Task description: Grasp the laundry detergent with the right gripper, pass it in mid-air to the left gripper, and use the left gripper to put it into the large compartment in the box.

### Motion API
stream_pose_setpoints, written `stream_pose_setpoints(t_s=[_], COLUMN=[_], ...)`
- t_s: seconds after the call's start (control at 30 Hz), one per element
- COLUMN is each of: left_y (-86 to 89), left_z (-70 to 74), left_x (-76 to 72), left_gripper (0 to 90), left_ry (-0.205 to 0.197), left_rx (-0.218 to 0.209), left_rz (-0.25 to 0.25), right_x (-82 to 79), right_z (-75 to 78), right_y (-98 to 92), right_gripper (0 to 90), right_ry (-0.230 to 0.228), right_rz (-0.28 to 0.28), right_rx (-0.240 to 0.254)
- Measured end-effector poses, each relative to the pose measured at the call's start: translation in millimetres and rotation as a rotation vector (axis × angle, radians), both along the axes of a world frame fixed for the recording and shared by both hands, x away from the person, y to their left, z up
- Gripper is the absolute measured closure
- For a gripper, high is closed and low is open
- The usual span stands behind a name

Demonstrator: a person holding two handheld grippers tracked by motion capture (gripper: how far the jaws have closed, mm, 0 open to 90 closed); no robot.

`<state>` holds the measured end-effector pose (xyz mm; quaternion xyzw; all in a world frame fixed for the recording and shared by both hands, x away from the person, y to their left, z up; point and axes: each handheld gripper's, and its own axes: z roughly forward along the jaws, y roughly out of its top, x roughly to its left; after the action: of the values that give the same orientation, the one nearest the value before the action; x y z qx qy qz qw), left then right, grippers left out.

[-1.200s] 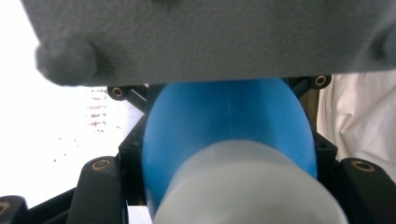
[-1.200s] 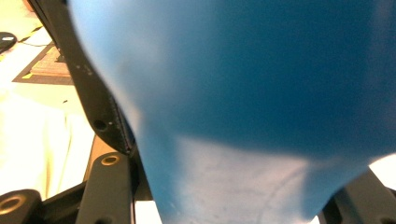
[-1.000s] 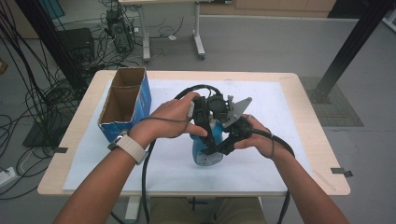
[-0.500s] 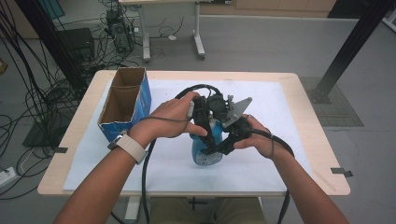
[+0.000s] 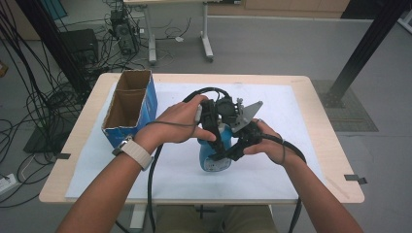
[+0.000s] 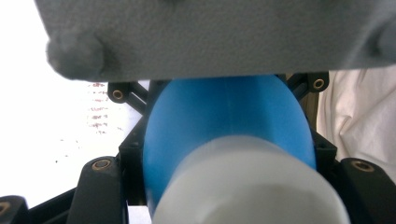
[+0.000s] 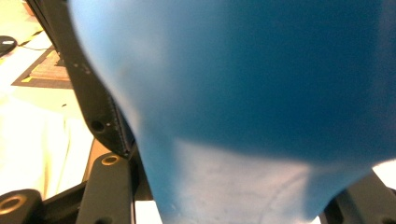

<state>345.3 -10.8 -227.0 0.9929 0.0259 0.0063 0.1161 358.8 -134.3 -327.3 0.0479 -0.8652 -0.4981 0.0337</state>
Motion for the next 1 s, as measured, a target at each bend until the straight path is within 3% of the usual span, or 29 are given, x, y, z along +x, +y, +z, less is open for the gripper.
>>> stream_pose_setpoints(t_s=[0.27, 0.3, 0.33, 0.37, 0.43, 0.53, 0.73, 1.0], left_y=[-1.2, -1.1, -0.3, 0.8, 2.9, 5.7, 7.7, 12.1], left_z=[0.4, 1.5, 2.8, 3.7, 4.7, 5.7, 4.9, 7.1], left_x=[-2.0, -1.9, -1.4, -0.7, -0.3, 0.9, 1.5, 2.0], left_gripper=[37.9, 38.0, 37.9, 37.9, 37.9, 37.9, 37.9, 37.9], left_ry=[-0.011, -0.011, -0.009, -0.011, -0.018, -0.019, -0.019, -0.018], left_rx=[0.008, 0.001, -0.006, -0.004, 0.001, 0.002, 0.012, 0.003], left_rz=[-0.004, -0.003, 0.005, 0.010, 0.020, 0.030, 0.039, 0.055], right_x=[0.5, 0.2, 0.0, 0.5, 0.1, 1.3, 2.5, 3.0], right_z=[-1.0, -1.5, -2.9, -5.2, -7.4, -6.3, 10.3, 26.5], right_y=[0.7, 0.7, 1.1, 0.8, -4.1, -16.4, -46.4, -79.9], right_gripper=[41.8, 36.5, 23.0, 15.8, 13.6, 6.5, 6.5, 6.6], right_ry=[-0.005, 0.005, 0.016, 0.012, 0.037, 0.040, 0.012, -0.027], right_rz=[0.005, 0.008, 0.005, -0.015, -0.026, -0.064, -0.123, -0.181], right_rx=[0.004, 0.005, -0.001, -0.021, -0.038, -0.026, 0.014, -0.012])
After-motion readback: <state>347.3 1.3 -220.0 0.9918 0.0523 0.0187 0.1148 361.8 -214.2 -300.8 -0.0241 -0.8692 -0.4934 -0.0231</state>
